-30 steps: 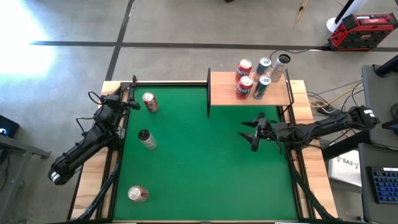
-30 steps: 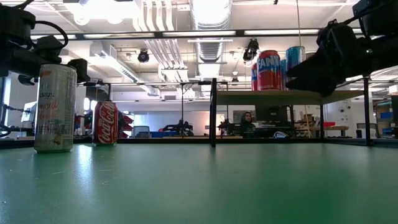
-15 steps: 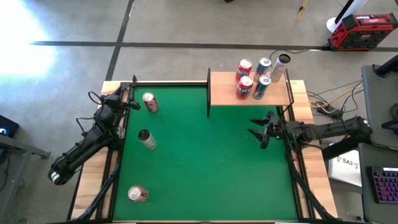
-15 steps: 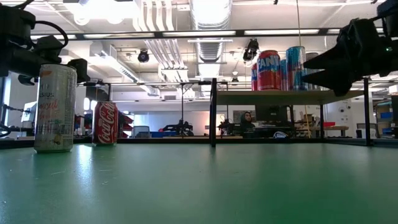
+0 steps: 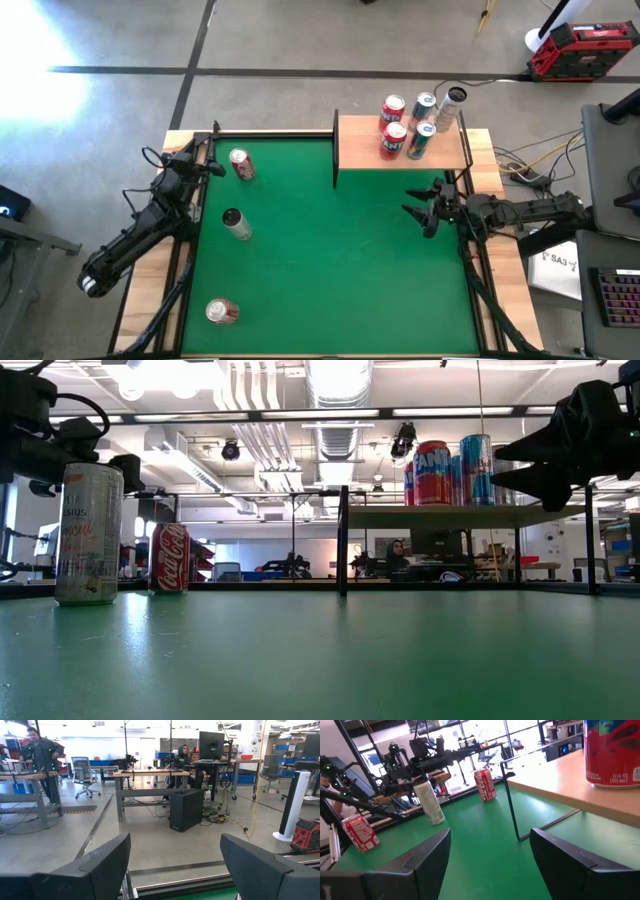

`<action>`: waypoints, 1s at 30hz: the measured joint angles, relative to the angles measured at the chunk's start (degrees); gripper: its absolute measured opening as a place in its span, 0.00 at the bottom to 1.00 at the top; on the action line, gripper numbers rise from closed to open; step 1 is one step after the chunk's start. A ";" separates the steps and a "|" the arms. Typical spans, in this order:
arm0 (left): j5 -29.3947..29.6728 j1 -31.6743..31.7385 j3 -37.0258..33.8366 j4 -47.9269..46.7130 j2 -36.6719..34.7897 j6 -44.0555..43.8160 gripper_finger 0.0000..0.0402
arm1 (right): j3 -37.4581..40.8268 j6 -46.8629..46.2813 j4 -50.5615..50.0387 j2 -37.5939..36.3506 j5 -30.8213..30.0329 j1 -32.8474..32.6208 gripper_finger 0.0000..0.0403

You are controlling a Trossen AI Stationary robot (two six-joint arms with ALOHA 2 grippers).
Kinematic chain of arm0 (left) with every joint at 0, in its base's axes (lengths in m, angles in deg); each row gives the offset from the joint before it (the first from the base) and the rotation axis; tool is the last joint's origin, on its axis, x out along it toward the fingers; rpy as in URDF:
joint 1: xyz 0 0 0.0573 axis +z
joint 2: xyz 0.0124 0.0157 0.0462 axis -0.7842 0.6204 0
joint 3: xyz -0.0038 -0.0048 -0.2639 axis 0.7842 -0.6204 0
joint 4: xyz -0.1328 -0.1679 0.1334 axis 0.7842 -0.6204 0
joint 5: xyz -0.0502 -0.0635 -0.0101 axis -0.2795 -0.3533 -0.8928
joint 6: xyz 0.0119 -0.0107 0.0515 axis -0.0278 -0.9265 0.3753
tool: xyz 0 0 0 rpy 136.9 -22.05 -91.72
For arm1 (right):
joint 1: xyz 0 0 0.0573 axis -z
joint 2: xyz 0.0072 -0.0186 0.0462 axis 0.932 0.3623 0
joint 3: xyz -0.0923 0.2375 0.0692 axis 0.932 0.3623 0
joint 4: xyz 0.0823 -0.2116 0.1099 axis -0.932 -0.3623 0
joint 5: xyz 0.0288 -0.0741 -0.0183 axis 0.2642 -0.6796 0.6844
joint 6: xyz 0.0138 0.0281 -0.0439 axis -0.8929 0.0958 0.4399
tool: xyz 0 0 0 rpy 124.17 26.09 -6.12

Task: Place canned beverage on shelf
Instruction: Move the top red white soda can to the center of the table

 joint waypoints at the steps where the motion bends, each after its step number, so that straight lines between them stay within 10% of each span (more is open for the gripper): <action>1: 0.00 0.00 0.01 0.00 0.00 0.00 0.73 | 0.02 0.02 0.00 0.02 0.00 0.00 0.65; 25: 0.00 0.01 0.01 0.04 0.04 0.03 0.73 | 0.08 0.02 -0.05 0.28 0.01 0.00 0.65; 30: -0.42 -0.02 0.00 -0.02 0.04 -14.97 0.73 | 0.09 0.02 -0.07 0.28 0.02 0.00 0.65</action>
